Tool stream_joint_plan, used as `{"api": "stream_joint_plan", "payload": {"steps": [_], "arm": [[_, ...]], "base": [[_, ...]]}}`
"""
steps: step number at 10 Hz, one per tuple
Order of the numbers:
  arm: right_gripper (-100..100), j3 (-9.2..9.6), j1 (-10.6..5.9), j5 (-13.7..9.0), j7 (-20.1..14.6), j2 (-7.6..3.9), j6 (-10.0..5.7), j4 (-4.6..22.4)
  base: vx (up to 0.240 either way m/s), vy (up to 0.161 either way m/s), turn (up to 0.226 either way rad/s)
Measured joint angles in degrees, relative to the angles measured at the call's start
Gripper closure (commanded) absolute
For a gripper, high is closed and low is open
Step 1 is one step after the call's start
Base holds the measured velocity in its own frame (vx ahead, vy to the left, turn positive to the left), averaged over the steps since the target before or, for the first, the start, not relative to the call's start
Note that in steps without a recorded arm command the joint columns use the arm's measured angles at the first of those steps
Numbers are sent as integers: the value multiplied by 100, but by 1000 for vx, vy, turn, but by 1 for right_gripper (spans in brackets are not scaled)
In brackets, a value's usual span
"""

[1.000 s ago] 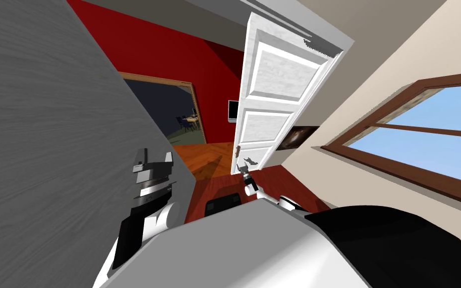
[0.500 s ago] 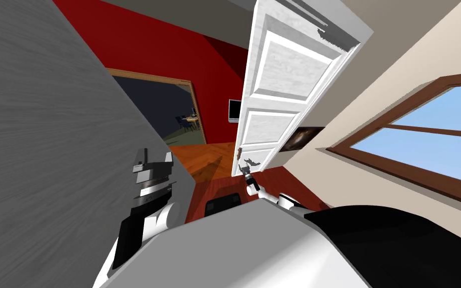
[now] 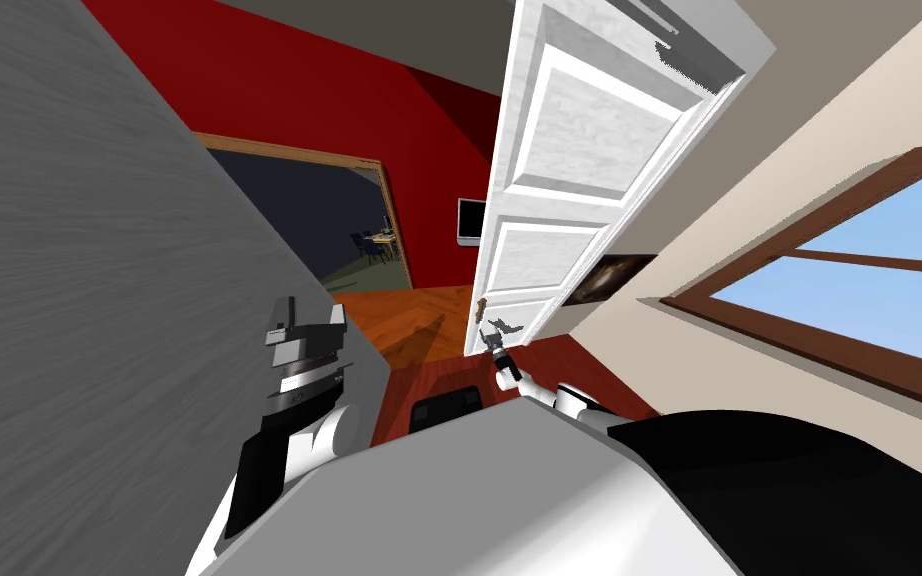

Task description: Pull the door open

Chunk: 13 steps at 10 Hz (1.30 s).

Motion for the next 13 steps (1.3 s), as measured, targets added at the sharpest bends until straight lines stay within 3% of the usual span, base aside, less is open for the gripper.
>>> {"api": "stream_joint_plan", "payload": {"steps": [1,5,7,10,11,12,13], "arm": [[-100,-61,114,-45,40,-98,42,-174],[-100,-74,11,-39,-366,-139,-225,434],[-100,-126,101,-78,-358,-233,-196,268],[-100,-185,117,-110,-597,-328,-338,555],[-100,-211,166,-130,-587,-372,-331,474],[100,-215,170,-132,-579,-377,-324,460],[100,-212,166,-131,-583,-373,-327,469]], "base": [[136,38,73],[163,37,107],[78,8,96],[156,4,83],[41,-2,1],[0,0,0],[-11,-8,-20]]}}
